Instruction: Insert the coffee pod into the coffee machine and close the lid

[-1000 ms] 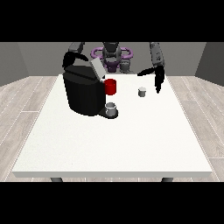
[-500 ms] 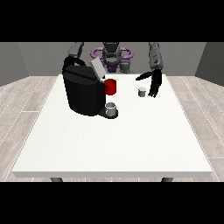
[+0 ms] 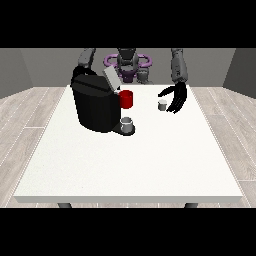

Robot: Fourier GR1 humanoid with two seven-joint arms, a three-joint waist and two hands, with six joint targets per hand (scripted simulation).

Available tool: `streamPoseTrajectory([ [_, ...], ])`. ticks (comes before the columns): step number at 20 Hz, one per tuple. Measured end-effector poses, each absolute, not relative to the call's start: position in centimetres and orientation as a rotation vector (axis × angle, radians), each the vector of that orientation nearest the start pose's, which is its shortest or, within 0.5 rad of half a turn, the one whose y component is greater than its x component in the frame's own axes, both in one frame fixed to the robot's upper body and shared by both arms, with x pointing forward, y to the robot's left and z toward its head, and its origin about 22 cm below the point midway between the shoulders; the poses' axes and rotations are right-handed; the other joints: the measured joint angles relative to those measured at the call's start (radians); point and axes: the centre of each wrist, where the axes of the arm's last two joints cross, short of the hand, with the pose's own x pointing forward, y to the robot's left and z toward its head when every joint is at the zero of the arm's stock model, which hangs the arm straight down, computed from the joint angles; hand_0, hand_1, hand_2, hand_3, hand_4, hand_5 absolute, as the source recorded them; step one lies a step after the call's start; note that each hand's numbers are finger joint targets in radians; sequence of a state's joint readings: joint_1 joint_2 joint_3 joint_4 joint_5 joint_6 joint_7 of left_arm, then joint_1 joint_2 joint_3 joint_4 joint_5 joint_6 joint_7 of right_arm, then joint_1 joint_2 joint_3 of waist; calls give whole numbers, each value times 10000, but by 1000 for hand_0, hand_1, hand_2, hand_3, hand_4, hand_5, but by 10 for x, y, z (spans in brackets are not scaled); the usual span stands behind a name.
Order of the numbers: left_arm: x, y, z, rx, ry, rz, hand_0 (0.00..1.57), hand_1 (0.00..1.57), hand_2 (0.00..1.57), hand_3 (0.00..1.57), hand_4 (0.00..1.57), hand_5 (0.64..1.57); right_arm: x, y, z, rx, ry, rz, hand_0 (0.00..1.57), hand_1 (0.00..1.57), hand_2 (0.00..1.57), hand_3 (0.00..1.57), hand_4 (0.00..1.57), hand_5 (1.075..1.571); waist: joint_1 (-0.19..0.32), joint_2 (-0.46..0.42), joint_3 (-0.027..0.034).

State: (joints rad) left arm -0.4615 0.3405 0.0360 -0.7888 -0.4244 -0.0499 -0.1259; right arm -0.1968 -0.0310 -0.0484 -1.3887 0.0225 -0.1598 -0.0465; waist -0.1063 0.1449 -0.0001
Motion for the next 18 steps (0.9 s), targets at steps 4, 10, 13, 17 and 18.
streamPoseTrajectory([
  [4,340,319,-28,5192,-12511,-7107,673,673,809,551,0,1571,289,-227,5,-1326,-16001,-547,0,0,0,0,434,1571,-120,-109,0],
  [10,348,311,-30,6001,-13103,-7223,837,837,974,737,391,1571,291,-222,5,-1346,-16029,-470,0,0,0,0,491,1571,-191,34,0],
  [13,348,311,-34,6287,-13105,-7267,920,920,1042,829,361,1571,289,-223,2,-1312,-15957,-526,0,0,0,0,513,1571,-213,-27,0],
  [17,349,311,-37,6949,-13186,-7671,899,899,1011,776,309,1571,290,-219,6,-1154,-16140,-524,0,0,0,0,514,1571,-335,67,14],
  [18,350,309,-36,7064,-13185,-7870,970,970,1054,793,319,1571,290,-219,4,-1123,-16181,-620,0,0,0,0,510,1571,-319,83,22],
])
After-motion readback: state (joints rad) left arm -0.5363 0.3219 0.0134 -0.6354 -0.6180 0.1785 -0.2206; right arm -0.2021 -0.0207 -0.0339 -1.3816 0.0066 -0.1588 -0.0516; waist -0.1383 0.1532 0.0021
